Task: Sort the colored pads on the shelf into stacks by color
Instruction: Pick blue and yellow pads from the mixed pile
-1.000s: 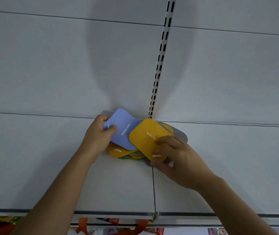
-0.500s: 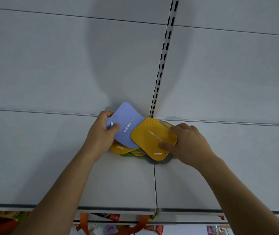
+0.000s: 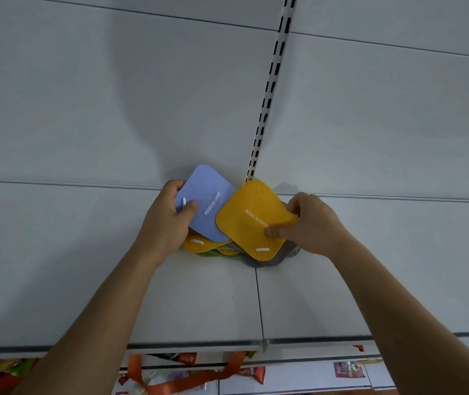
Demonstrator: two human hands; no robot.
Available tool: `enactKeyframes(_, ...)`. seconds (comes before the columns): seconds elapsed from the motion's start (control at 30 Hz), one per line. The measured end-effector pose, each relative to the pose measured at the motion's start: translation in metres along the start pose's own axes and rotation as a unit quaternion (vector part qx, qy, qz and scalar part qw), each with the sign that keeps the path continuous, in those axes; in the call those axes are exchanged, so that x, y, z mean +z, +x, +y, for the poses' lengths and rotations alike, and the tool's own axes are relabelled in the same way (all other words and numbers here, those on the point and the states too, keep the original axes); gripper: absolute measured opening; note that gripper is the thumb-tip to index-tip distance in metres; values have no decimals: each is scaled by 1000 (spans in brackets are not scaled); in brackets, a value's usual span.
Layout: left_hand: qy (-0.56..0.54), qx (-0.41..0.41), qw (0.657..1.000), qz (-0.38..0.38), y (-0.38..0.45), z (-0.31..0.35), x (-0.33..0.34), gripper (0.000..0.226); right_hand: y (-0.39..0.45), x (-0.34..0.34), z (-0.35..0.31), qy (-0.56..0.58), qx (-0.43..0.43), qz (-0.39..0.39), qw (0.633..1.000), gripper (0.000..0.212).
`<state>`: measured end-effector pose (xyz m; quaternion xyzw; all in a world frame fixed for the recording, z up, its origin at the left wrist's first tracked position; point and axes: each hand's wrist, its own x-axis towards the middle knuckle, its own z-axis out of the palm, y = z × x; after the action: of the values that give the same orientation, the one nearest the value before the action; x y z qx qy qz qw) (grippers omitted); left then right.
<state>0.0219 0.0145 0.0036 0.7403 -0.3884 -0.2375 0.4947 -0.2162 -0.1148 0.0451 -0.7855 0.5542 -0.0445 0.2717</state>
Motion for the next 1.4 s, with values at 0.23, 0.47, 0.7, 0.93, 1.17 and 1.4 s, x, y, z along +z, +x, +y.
enactKeyframes(0.23, -15, 7, 999, -33, 3, -2, -2, 18, -44, 34, 4, 279, 12, 62, 958, 10)
enactKeyframes(0.47, -72, 56, 996, 5, -4, 26, 7, 15, -59, 26, 20, 305, -56, 294, 904, 11)
enactKeyframes(0.7, -215, 65, 967, -120, -41, 97, 71, 22, -114, -21, 96, 316, -26, 433, 844, 12)
enactKeyframes(0.93, -238, 55, 946, -214, -120, 155, 227, 23, -193, -73, 232, 306, 75, 468, 826, 19)
enactKeyframes(1.17, -190, 79, 937, -283, -205, 206, 393, 17, -267, -134, 385, 335, 124, 485, 798, 14)
enactKeyframes(1.4, -161, 87, 926, -330, -229, 256, 514, 23, -270, -177, 502, 351, 170, 527, 755, 17)
